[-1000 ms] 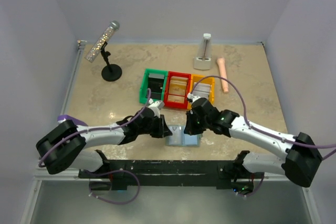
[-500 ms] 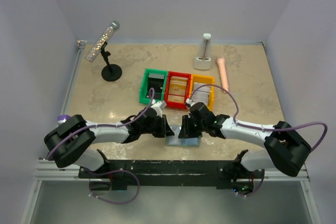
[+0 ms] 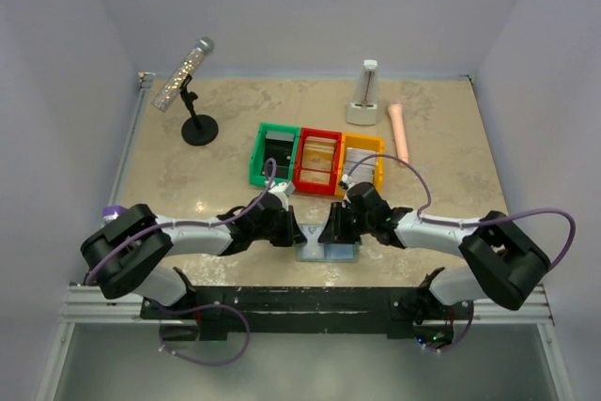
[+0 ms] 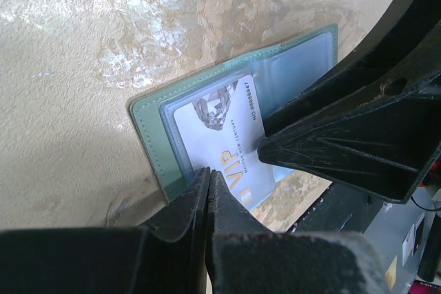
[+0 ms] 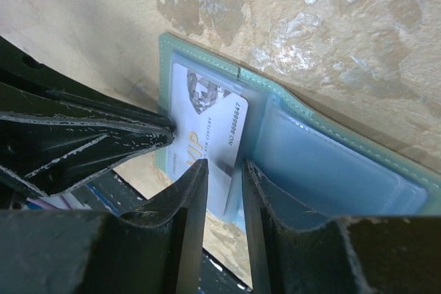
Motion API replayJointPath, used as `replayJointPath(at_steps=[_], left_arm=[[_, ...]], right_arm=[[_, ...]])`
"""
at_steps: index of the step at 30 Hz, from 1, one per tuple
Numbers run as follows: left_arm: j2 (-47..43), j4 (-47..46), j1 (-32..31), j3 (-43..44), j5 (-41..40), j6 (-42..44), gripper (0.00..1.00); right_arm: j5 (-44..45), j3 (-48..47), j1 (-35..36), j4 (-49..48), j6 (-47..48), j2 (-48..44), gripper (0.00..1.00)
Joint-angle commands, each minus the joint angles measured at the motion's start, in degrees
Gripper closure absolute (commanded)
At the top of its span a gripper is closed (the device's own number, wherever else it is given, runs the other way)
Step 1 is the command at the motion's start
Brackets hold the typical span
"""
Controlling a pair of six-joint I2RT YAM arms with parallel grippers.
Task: Take the credit cards out of the card holder
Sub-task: Remove the credit card from the card holder.
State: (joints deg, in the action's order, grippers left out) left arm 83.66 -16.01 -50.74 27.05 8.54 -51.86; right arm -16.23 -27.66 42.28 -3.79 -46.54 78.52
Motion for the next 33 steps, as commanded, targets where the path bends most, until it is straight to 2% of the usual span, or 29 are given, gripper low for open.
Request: replayJointPath(at_steps=[1, 22, 30, 33], left_arm=[[1.0, 1.5, 0.1, 1.3, -1.7, 0.0, 0.98], [5.3, 0.6, 0.2, 0.4, -1.9, -0.7, 1.0], [1.3, -2.0, 0.1, -1.7, -1.2, -1.2, 0.99], [-0.9, -2.1, 0.1, -1.7, -1.0, -1.2, 0.94]], right_arm=[[-1.9, 0.6, -0.5, -4.0, -1.4, 0.8, 0.69], [-4.6, 4.1, -1.7, -9.8, -3.6, -1.0, 0.72], [-4.3, 4.3, -1.9, -9.7, -3.4, -0.3, 0.69], [-4.2, 4.4, -1.9, -9.6, -3.4, -0.2, 0.68]])
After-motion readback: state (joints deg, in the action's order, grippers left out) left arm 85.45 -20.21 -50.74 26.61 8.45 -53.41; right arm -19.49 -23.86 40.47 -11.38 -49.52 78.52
